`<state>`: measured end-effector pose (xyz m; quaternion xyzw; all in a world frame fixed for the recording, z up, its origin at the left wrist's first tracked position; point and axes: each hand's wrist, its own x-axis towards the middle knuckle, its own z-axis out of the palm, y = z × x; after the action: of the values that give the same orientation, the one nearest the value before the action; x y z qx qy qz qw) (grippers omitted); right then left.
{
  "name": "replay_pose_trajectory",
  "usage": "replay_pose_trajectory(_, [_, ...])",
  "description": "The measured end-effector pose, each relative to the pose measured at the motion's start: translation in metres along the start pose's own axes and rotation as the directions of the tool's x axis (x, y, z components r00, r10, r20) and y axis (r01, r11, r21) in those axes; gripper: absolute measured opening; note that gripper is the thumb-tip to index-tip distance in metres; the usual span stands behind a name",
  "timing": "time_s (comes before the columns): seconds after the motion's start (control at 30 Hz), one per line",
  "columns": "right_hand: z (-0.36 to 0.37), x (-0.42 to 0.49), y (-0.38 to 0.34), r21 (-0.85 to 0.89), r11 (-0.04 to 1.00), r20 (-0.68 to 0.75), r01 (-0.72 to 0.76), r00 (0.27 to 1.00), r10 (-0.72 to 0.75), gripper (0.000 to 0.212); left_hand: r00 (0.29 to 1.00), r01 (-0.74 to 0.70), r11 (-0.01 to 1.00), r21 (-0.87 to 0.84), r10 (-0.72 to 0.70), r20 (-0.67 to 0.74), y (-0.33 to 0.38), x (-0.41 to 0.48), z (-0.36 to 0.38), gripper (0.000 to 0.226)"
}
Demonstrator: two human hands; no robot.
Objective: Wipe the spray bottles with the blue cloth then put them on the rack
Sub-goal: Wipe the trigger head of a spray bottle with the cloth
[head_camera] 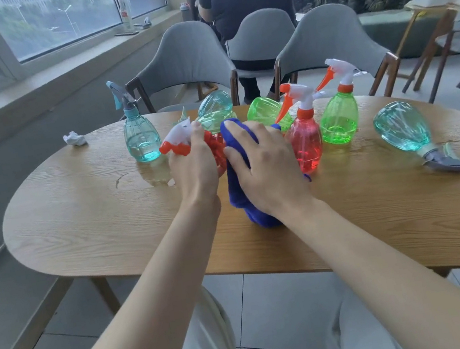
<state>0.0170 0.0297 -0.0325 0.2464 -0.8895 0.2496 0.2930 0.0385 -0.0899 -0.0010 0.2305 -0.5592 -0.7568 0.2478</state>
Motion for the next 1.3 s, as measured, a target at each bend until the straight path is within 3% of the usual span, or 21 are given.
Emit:
replay_pose_trajectory(0.13, [-0.009, 0.012, -0.003, 0.084, 0.996, 0.047, -0.041, 0.998, 0.038, 0.047, 0.994, -0.081, 0.994, 0.078, 0.075, 0.076, 0.004, -0.004, -0.005, 0.031])
replay_pose_trajectory(0.27, [-0.018, 0.03, 0.008, 0.328, 0.868, 0.293, -0.372, 0.914, 0.281, 0.051, 0.967, -0.194, 0.968, 0.16, 0.161, 0.197, 0.004, -0.008, -0.009, 0.035])
replay_pose_trajectory(0.33, [-0.024, 0.033, 0.013, 0.406, 0.785, 0.37, -0.468, 0.869, 0.327, 0.053, 0.955, -0.211, 0.962, 0.171, 0.166, 0.248, 0.007, -0.01, -0.011, 0.029])
replay_pose_trajectory(0.4, [-0.026, 0.026, 0.011, 0.393, 0.815, 0.346, -0.426, 0.89, 0.298, 0.052, 0.952, -0.219, 0.959, 0.18, 0.17, 0.255, 0.009, -0.011, -0.011, 0.026])
replay_pose_trajectory(0.5, [-0.015, 0.006, -0.004, 0.17, 0.979, 0.096, -0.115, 0.99, 0.1, 0.041, 0.96, -0.223, 0.957, 0.185, 0.183, 0.21, 0.012, -0.013, -0.007, 0.035])
replay_pose_trajectory(0.53, [-0.011, 0.001, -0.007, 0.093, 0.995, 0.049, -0.021, 0.999, 0.017, 0.043, 0.962, -0.221, 0.958, 0.181, 0.184, 0.201, 0.013, -0.014, -0.006, 0.036])
replay_pose_trajectory(0.6, [-0.008, 0.002, -0.004, 0.082, 0.996, 0.026, 0.029, 0.999, -0.031, 0.046, 0.961, -0.226, 0.956, 0.187, 0.187, 0.205, 0.014, -0.014, -0.007, 0.033])
replay_pose_trajectory(0.67, [-0.013, 0.01, 0.001, 0.209, 0.974, 0.103, -0.092, 0.992, 0.072, 0.041, 0.948, -0.257, 0.942, 0.216, 0.203, 0.244, 0.014, -0.014, -0.009, 0.03])
replay_pose_trajectory(0.77, [-0.022, 0.021, 0.005, 0.409, 0.828, 0.305, -0.384, 0.912, 0.272, 0.045, 0.928, -0.313, 0.911, 0.267, 0.234, 0.288, 0.012, -0.017, -0.01, 0.033])
replay_pose_trajectory(0.83, [-0.026, 0.018, 0.001, 0.399, 0.839, 0.296, -0.37, 0.918, 0.263, 0.045, 0.93, -0.319, 0.905, 0.281, 0.242, 0.275, 0.011, -0.018, -0.008, 0.037])
replay_pose_trajectory(0.9, [-0.025, 0.009, -0.004, 0.373, 0.895, 0.205, -0.245, 0.962, 0.178, 0.041, 0.94, -0.3, 0.916, 0.268, 0.234, 0.249, 0.013, -0.017, -0.006, 0.038])
replay_pose_trajectory(1.03, [-0.02, 0.002, -0.009, 0.363, 0.923, 0.137, -0.132, 0.987, 0.087, 0.053, 0.954, -0.256, 0.937, 0.238, 0.204, 0.221, 0.014, -0.011, -0.005, 0.035])
replay_pose_trajectory(1.13, [-0.03, 0.01, -0.004, 0.446, 0.866, 0.211, -0.225, 0.967, 0.143, 0.038, 0.95, -0.24, 0.943, 0.229, 0.179, 0.256, 0.014, -0.011, -0.005, 0.032])
replay_pose_trajectory(1.23, [-0.037, 0.024, 0.003, 0.54, 0.746, 0.33, -0.39, 0.913, 0.239, 0.014, 0.932, -0.262, 0.937, 0.229, 0.184, 0.311, 0.017, -0.013, -0.007, 0.023])
replay_pose_trajectory(1.3, [-0.037, 0.034, 0.007, 0.572, 0.694, 0.379, -0.438, 0.891, 0.25, 0.018, 0.909, -0.296, 0.928, 0.228, 0.2, 0.366, 0.017, -0.014, -0.007, 0.021])
